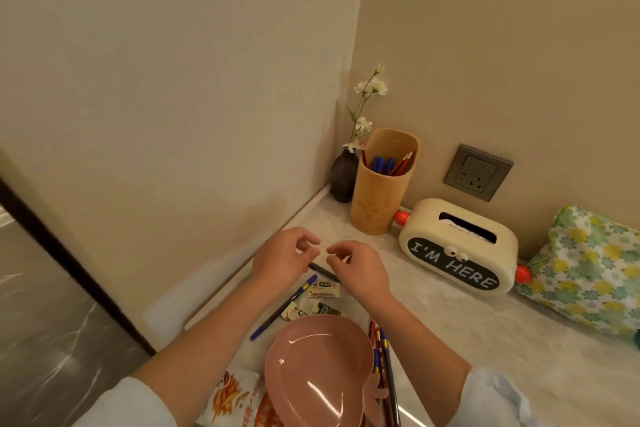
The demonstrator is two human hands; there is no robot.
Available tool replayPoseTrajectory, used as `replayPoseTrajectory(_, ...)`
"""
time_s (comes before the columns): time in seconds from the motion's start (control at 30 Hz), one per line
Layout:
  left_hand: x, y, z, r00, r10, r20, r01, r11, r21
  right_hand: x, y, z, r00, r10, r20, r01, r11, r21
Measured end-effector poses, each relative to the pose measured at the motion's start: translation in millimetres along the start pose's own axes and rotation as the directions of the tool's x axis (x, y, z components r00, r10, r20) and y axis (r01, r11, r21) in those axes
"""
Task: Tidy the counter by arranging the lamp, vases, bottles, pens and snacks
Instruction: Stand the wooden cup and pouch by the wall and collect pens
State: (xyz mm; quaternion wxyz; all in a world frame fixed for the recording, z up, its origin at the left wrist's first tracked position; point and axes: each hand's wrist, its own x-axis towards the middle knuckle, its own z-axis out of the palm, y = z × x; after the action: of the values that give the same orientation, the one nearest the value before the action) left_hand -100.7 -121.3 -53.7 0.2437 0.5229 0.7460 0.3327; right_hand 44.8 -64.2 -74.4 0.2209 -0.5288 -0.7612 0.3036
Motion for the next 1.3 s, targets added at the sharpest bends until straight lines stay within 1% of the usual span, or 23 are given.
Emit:
replayPoseTrajectory(0.13,-20,-23,0,0.992,-0.116,0.042,0.112,0.989,0.101,-2,10,11,0.998,0.039,0.058,-0.034,0.995,-0.092)
replayPoseTrajectory(0.27,-27,-36,7,0.978,-0.186,0.091,0.167,0.968,0.188,-5,16,18,0.996,0.049,0.072,-0.035,0.982,-0.188)
replayPoseTrajectory(0.4,-23,-39,14,0.984,-0.157,0.088,0.128,0.954,0.269,-1,17,22,0.997,0.057,0.058,-0.041,0.968,-0.249)
replayPoseTrajectory(0.53,-17,-41,15,0.987,-0.119,0.108,0.081,0.948,0.308,4,15,25,0.995,0.091,0.050,-0.074,0.959,-0.273)
replayPoseTrajectory(0.6,-14,-41,15,0.987,-0.123,0.105,0.084,0.945,0.316,4,14,25,0.992,0.113,0.055,-0.095,0.962,-0.255)
replayPoseTrajectory(0.67,-9,-39,13,0.991,-0.109,0.081,0.080,0.949,0.304,5,14,23,0.991,0.135,0.024,-0.130,0.978,-0.166)
replayPoseTrajectory(0.73,-3,-33,12,0.995,-0.088,0.042,0.076,0.969,0.234,6,12,18,0.986,0.164,-0.042,-0.164,0.986,0.005)
replayPoseTrajectory(0.8,6,-22,12,0.995,-0.100,0.014,0.098,0.992,0.075,7,7,11,0.979,0.187,-0.086,-0.168,0.967,0.190)
replayPoseTrajectory(0.87,17,-6,14,0.994,-0.113,0.008,0.113,0.989,-0.097,6,-2,0,0.977,0.190,-0.100,-0.152,0.941,0.303)
replayPoseTrajectory(0.9,22,1,14,0.992,-0.124,0.011,0.124,0.976,-0.177,6,-7,-4,0.977,0.192,-0.091,-0.150,0.926,0.346)
replayPoseTrajectory(0.97,31,20,13,0.994,-0.103,0.021,0.104,0.943,-0.316,5,-16,-15,0.977,0.190,-0.095,-0.132,0.893,0.430)
replayPoseTrajectory(1.03,37,39,8,0.998,-0.052,0.041,0.064,0.912,-0.404,7,-22,-27,0.976,0.179,-0.122,-0.105,0.885,0.454)
replayPoseTrajectory(1.13,46,65,1,0.997,0.062,0.050,-0.032,0.885,-0.465,18,-31,-51,0.974,0.151,-0.169,-0.066,0.903,0.425)
replayPoseTrajectory(1.23,62,88,-5,0.985,0.170,0.029,-0.136,0.869,-0.476,29,-42,-77,0.964,0.129,-0.231,-0.025,0.913,0.407)
replayPoseTrajectory(1.3,74,104,-11,0.974,0.227,-0.007,-0.205,0.864,-0.460,38,-49,-95,0.950,0.111,-0.293,0.003,0.933,0.361)
